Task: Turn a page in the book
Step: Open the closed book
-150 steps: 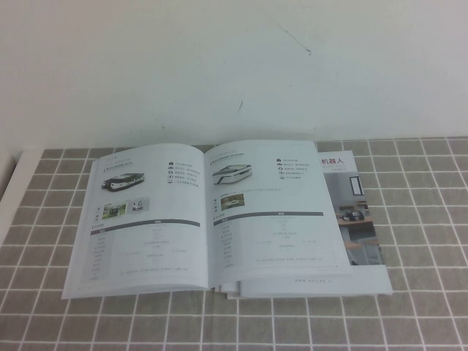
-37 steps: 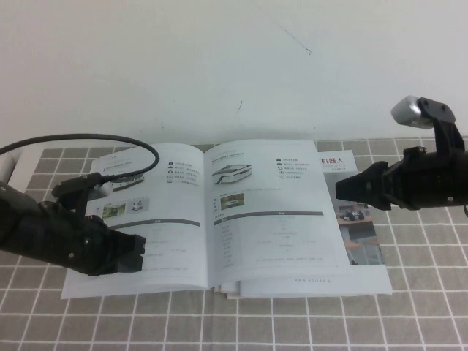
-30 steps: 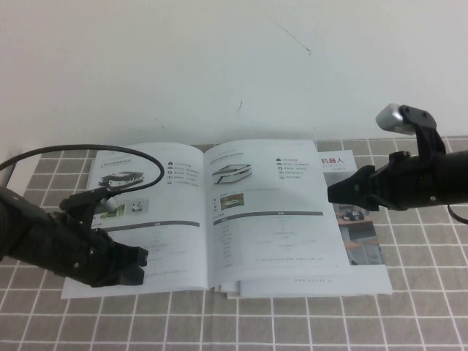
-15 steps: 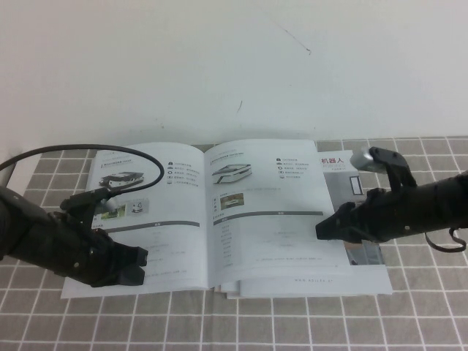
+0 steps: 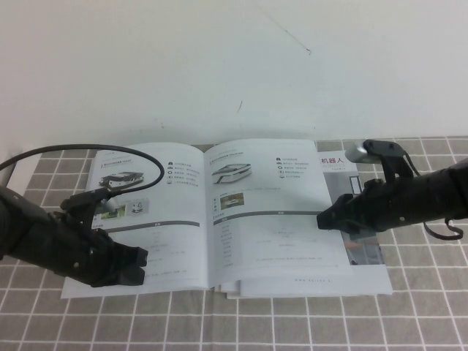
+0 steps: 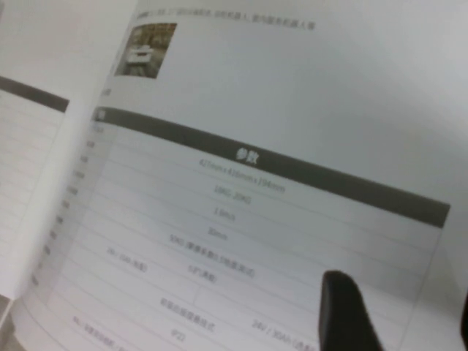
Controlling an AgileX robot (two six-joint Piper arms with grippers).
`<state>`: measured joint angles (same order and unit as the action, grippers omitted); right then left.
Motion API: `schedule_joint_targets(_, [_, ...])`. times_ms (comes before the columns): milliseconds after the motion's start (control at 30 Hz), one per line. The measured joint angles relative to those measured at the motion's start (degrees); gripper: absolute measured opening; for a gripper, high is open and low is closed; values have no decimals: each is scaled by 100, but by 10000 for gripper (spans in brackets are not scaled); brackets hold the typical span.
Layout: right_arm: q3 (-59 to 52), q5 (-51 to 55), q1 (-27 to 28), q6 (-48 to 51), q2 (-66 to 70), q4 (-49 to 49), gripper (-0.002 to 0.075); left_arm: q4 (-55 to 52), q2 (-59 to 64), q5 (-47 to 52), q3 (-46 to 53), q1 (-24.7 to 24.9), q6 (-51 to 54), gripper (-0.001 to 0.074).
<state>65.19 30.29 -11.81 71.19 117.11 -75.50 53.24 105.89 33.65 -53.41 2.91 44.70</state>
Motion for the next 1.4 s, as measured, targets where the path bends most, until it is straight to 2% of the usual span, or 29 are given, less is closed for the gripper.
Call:
schedule_joint_targets(300, [14,-12,0,-265,0,435,336,-10,2,13,0,-10,23,-4])
schedule_joint_targets(867, [53,459,0,-277,0,369,336,-10,12,25,0,-10,23,-4])
schedule_joint_targets(1400, [66,-27,62,-267,0,566,336,-10,12,25,0,-10,54,-4])
